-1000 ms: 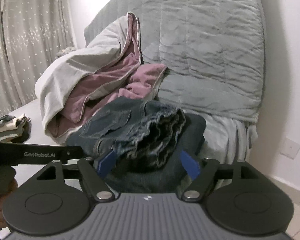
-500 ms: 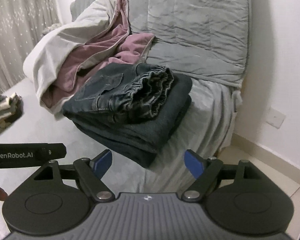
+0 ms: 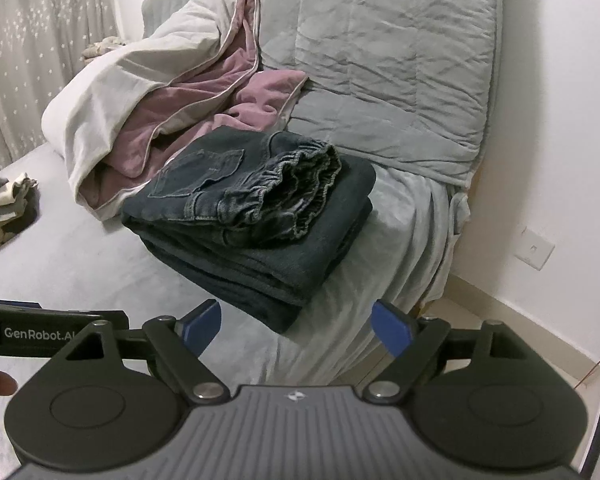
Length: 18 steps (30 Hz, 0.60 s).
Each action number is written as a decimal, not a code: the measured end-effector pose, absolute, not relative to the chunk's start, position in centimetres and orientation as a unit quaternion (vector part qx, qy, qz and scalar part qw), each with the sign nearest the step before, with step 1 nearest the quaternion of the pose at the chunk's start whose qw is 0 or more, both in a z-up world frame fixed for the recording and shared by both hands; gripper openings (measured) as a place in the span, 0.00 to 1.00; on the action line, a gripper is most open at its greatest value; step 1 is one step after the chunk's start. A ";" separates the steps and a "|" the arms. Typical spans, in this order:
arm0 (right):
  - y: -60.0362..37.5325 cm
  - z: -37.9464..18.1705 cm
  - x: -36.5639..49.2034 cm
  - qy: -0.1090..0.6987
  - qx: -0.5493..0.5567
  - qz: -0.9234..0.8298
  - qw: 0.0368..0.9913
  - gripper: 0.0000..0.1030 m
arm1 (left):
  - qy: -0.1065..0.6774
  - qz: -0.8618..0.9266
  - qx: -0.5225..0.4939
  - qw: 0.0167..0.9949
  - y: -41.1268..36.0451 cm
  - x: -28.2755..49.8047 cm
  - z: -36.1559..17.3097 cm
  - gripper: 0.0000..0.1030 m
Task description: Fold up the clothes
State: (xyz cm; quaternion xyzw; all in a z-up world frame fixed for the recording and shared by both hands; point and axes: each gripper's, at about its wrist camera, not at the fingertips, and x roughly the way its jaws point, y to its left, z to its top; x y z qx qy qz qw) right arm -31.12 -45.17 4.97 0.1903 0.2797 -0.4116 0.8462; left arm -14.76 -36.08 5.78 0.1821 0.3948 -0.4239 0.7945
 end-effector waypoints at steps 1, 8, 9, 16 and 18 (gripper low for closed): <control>-45.2 4.9 -31.1 0.280 0.191 -0.411 0.846 0.83 | 0.395 -0.423 0.183 0.795 -36.1 -14.7 5.8 1.00; -45.2 4.7 -30.8 0.282 0.195 -0.409 0.845 0.83 | 0.402 -0.419 0.177 0.794 -36.0 -14.2 5.7 1.00; -45.2 4.7 -30.8 0.282 0.196 -0.410 0.845 0.83 | 0.403 -0.419 0.177 0.794 -36.0 -14.1 5.7 1.00; -45.4 4.5 -30.7 0.284 0.199 -0.409 0.844 0.83 | 0.404 -0.425 0.182 0.790 -36.2 -14.2 5.6 1.00; -45.4 4.5 -30.7 0.284 0.199 -0.409 0.844 0.83 | 0.403 -0.426 0.185 0.789 -36.3 -14.2 5.6 1.00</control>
